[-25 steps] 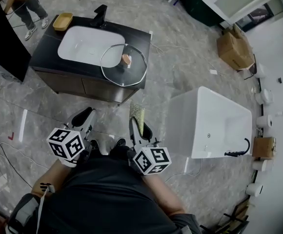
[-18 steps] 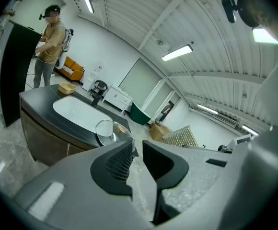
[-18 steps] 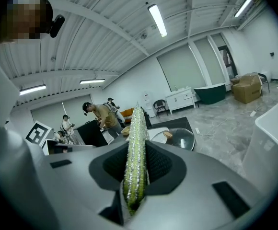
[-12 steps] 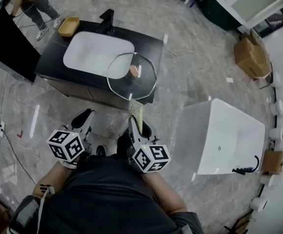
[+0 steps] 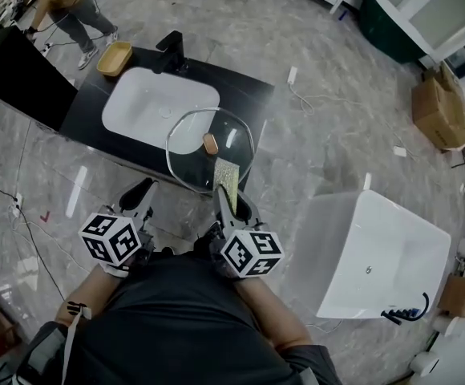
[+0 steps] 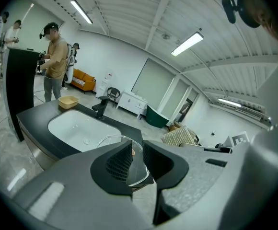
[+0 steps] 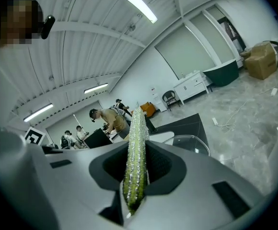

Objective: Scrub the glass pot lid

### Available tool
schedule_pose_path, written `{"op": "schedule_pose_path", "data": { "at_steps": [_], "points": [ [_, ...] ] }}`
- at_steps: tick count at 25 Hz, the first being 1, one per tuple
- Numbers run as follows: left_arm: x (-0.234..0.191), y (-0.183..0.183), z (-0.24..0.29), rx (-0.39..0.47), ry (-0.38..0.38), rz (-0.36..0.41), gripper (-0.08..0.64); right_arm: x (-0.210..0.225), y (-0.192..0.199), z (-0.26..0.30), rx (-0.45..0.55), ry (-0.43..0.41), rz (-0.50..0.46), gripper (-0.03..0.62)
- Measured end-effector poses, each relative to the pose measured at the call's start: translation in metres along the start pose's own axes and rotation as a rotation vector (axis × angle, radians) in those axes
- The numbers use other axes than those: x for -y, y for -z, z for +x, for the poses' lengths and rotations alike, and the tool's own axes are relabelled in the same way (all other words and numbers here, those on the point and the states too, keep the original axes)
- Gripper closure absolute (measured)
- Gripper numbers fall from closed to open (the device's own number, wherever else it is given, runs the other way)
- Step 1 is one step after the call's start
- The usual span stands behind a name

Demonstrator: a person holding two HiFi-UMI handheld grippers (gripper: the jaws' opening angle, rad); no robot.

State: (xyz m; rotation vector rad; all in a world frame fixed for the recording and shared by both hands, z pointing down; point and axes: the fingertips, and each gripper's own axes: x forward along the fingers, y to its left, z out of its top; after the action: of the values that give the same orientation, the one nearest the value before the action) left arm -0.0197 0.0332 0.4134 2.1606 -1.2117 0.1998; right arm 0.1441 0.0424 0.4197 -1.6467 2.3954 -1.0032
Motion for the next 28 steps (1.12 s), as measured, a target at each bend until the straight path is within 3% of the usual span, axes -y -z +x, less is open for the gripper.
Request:
{"op": "schedule_pose_path", "data": {
  "at_steps": [5,8,18,23,28],
  "points": [
    [0.017,-0.014,0.030,-0.017,-0.019,0.040,0.489,0.037,-0.024,0.012,0.016,-0.007,0.094,0.528],
    [0.020,-0.018,0.047,-0.033,-0.018,0.050,0.489,0.054,-0.033,0.021,0.018,-0.010,0.095,0.528],
    [-0.033,-0.045,0.091,-0.072,0.043,0.006,0.489,0.115,-0.051,0.100,-0.035,0.134,0.083,0.528],
    [-0.068,-0.064,0.099,-0.067,0.065,-0.027,0.489,0.141,-0.041,0.169,-0.140,0.195,0.053,0.528],
    [-0.105,-0.067,0.087,-0.066,0.025,-0.096,0.489,0.152,-0.022,0.245,-0.270,0.211,0.024,0.528]
  ]
}}
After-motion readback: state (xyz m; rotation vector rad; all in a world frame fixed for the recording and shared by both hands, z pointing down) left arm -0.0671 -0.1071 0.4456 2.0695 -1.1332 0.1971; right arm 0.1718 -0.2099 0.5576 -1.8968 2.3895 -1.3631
